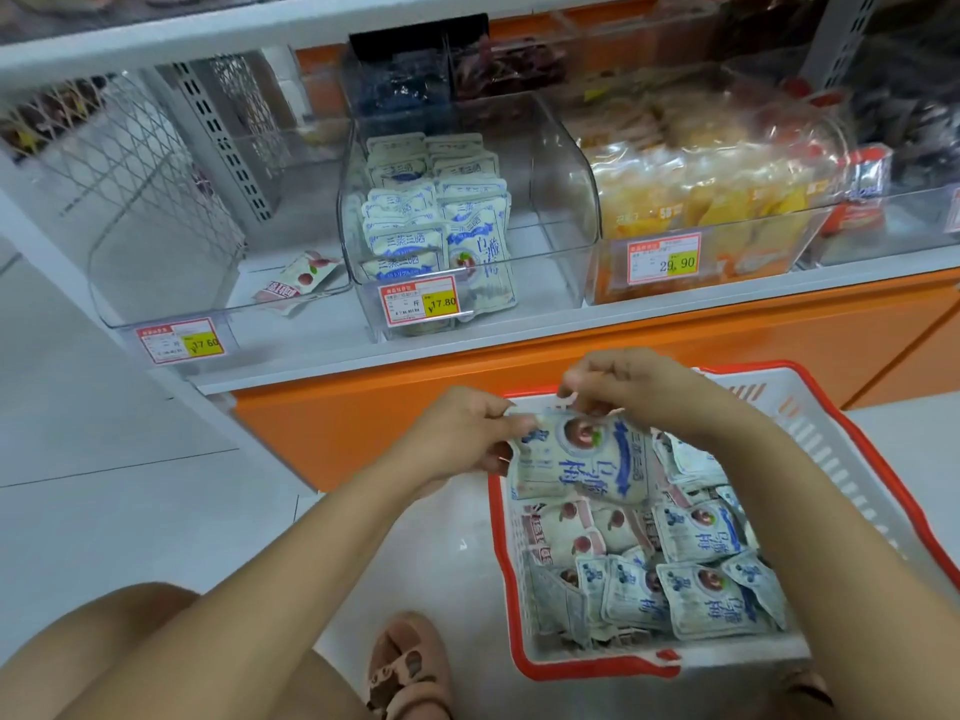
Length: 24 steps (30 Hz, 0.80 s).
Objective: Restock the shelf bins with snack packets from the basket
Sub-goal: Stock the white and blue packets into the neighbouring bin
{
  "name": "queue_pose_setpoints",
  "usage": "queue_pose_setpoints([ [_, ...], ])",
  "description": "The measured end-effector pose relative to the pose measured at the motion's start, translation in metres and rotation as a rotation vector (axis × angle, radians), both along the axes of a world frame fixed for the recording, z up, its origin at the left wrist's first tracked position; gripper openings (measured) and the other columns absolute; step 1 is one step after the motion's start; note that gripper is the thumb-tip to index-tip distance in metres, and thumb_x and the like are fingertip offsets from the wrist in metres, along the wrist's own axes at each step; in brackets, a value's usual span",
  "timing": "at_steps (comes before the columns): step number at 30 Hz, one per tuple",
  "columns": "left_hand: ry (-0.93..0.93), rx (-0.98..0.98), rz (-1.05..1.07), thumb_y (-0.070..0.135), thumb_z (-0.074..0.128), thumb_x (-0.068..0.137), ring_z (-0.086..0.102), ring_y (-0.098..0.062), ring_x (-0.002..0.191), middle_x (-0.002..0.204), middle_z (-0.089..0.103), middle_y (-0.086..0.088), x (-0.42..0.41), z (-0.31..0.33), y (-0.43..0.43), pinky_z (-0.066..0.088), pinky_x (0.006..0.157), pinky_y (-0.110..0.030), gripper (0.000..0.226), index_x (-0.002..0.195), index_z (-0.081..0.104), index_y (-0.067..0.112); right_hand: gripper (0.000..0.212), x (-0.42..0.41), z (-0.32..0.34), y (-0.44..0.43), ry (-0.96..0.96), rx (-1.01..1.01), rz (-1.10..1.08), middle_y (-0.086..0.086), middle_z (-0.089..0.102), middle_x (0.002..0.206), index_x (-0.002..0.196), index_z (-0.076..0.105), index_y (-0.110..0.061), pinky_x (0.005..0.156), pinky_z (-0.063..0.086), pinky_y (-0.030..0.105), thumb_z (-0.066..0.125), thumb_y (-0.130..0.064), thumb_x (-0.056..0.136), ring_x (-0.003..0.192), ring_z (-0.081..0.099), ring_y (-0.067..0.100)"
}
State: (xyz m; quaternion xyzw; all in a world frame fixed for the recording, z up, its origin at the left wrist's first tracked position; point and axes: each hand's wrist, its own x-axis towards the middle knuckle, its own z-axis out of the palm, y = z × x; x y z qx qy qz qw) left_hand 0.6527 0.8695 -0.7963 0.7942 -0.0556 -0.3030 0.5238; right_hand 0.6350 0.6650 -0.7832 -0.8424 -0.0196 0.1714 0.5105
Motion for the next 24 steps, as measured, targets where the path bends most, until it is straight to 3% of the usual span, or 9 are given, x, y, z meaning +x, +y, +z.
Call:
queue_pose_setpoints([
  [2,-0.040,-0.089,0.099,0.015,0.058,0.093,0.067,-0.011,0.066,0.079,0.073,-0.005,0.006,0.010,0.007,0.056,0.062,-0.024,0.015,0.089,0.069,0.006,0.046,0.002,0.007,-0.002,0.025,0.133,-0.018,0.004,0.073,0.088,0.099,0.068,-0.018,0.071,0.049,0.032,0.054,-0.057,0.079,0.078,0.067,0.015],
  [5,-0.148,-0.269,0.285,0.012,0.055,0.095,0.068,-0.010,0.069,0.080,0.073,-0.002,0.018,0.028,0.014,0.058,0.063,-0.022,0.017,0.088,0.070,0.010,0.042,0.011,0.010,0.009,0.033,0.496,-0.203,0.009,0.074,0.097,0.111,0.065,-0.007,0.067,0.055,0.024,0.067,-0.032,0.078,0.083,0.071,0.018],
  [10,-0.309,-0.399,0.366,0.010,0.050,0.097,0.070,-0.011,0.078,0.091,0.073,-0.005,0.038,0.054,0.011,0.057,0.069,-0.021,0.018,0.096,0.068,0.006,0.031,0.034,0.033,0.023,-0.176,0.481,-0.296,0.003,0.074,0.101,0.113,0.063,-0.014,0.069,0.057,0.021,0.070,-0.011,0.082,0.089,0.071,0.015],
  [12,-0.534,-0.216,0.309,0.012,0.050,0.097,0.068,-0.010,0.090,0.103,0.072,-0.006,0.050,0.060,0.013,0.053,0.083,-0.021,0.019,0.104,0.068,0.008,0.027,0.051,0.051,0.017,-0.322,0.387,-0.317,0.003,0.073,0.098,0.107,0.065,-0.017,0.072,0.057,0.025,0.071,-0.008,0.082,0.089,0.070,0.015],
  [15,-0.899,0.234,0.242,0.017,0.049,0.097,0.057,-0.011,0.112,0.127,0.061,-0.003,0.065,0.064,0.021,0.038,0.093,-0.016,0.033,0.129,0.057,0.011,0.021,0.083,0.082,0.008,-0.559,0.234,-0.303,0.000,0.070,0.088,0.092,0.063,-0.020,0.070,0.057,0.027,0.072,-0.005,0.081,0.078,0.066,0.011],
  [17,-0.993,0.396,0.203,0.018,0.047,0.097,0.052,-0.019,0.120,0.133,0.056,-0.006,0.069,0.063,0.025,0.037,0.099,-0.024,0.038,0.133,0.053,0.010,0.017,0.106,0.097,0.005,-0.657,0.029,-0.247,0.008,0.069,0.087,0.087,0.062,-0.013,0.072,0.056,0.037,0.076,-0.010,0.078,0.076,0.065,0.020],
  [19,-1.021,0.503,0.156,0.018,0.047,0.097,0.049,-0.022,0.123,0.135,0.054,-0.007,0.072,0.059,0.025,0.037,0.099,-0.031,0.040,0.135,0.050,0.009,0.022,0.127,0.106,0.007,-0.653,-0.215,-0.151,0.013,0.068,0.085,0.085,0.061,-0.007,0.071,0.052,0.038,0.079,-0.016,0.076,0.075,0.064,0.026],
  [24,-1.042,0.558,0.095,0.019,0.045,0.097,0.037,-0.018,0.134,0.147,0.042,-0.004,0.079,0.051,0.029,0.027,0.107,-0.024,0.047,0.143,0.041,0.011,0.029,0.162,0.086,0.040,-0.383,-0.640,0.180,0.003,0.059,0.070,0.078,0.055,-0.005,0.053,0.033,0.025,0.076,-0.026,0.080,0.062,0.051,0.015],
])
